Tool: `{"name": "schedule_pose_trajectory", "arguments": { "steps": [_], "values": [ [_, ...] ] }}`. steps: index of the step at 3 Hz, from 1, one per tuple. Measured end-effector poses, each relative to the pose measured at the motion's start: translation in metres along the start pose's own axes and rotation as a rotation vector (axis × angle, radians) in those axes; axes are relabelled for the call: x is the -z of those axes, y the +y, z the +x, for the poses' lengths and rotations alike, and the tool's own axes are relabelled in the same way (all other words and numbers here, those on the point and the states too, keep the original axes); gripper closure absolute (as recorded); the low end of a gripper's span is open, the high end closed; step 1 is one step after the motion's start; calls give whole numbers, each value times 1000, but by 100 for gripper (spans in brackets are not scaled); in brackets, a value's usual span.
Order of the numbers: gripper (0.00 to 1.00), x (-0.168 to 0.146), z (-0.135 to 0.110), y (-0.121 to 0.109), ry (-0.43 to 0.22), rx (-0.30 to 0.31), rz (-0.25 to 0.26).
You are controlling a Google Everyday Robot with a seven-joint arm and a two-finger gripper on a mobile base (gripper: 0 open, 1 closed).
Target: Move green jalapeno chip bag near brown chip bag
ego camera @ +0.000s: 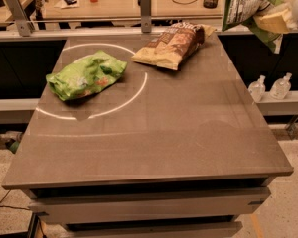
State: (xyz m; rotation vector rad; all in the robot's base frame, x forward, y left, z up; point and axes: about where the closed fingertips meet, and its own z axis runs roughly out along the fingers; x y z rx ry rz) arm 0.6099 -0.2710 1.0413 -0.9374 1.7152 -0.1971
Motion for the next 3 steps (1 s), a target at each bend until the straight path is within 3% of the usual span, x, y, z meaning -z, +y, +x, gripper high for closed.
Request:
{"name": "schedule_pose_trajectory", "arguments": {
  "steps": [1,2,3],
  "values": [
    [100,-27,21,-15,17,-136,96],
    [100,-56,28,-12,16,-215,84],
    [100,-81,43,3,35,-264,32]
  ]
}}
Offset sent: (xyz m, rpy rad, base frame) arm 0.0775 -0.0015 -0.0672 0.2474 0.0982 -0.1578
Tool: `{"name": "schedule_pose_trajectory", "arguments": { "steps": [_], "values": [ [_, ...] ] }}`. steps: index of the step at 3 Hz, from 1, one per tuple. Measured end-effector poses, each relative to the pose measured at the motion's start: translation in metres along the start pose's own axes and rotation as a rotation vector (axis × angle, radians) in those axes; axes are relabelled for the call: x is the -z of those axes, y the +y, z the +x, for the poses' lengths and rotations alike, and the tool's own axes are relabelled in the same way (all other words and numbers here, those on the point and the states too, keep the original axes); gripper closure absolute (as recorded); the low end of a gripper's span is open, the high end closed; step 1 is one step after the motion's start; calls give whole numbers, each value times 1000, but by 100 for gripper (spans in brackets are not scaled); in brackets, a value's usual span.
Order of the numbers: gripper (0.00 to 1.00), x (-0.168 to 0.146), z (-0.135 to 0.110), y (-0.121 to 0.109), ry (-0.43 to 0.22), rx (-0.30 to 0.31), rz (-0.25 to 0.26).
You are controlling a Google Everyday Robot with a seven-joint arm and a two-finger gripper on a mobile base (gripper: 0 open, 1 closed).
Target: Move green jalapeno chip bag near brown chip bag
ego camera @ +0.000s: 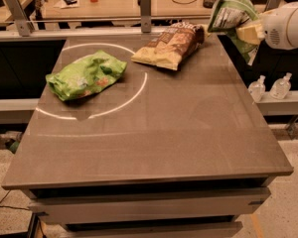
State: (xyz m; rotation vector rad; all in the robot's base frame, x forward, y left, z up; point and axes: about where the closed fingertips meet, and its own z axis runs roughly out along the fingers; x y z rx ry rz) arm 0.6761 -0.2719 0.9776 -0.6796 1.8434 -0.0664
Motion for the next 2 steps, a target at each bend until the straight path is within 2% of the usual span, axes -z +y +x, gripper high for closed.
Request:
{"name": "schedule_pose_trajectory", "arguments": {
  "steps": [1,2],
  "values": [
    [100,-23,16,17,19,-26,-69],
    [100,-47,28,30,25,-21,-125]
  ]
}}
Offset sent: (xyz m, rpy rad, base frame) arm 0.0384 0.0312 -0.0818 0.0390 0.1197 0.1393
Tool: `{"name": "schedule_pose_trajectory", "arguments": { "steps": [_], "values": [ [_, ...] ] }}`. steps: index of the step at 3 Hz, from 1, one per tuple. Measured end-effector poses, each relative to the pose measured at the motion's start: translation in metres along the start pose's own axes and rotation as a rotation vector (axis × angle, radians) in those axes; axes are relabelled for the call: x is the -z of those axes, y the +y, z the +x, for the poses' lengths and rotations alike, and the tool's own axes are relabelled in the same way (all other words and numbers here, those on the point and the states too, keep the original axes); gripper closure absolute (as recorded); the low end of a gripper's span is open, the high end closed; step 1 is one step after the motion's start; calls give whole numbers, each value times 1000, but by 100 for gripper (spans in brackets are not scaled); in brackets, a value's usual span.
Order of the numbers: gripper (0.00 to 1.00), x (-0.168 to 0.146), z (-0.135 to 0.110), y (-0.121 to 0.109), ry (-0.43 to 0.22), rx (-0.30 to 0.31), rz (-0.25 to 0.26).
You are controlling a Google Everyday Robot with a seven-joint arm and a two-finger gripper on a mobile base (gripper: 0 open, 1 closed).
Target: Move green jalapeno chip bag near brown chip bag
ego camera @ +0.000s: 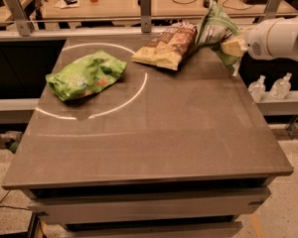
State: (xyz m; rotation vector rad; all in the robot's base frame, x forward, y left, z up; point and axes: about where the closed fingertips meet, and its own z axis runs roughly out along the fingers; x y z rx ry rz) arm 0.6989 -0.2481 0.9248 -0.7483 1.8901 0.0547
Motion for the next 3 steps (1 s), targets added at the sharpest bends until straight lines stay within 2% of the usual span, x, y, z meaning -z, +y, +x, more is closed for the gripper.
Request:
{"name": "schedule_pose_trajectory", "arguments": {
  "steps": [2,3],
  "values": [
    [100,-46,7,13,-14,12,-60],
    [84,-48,7,15,-14,12,-64]
  ]
}}
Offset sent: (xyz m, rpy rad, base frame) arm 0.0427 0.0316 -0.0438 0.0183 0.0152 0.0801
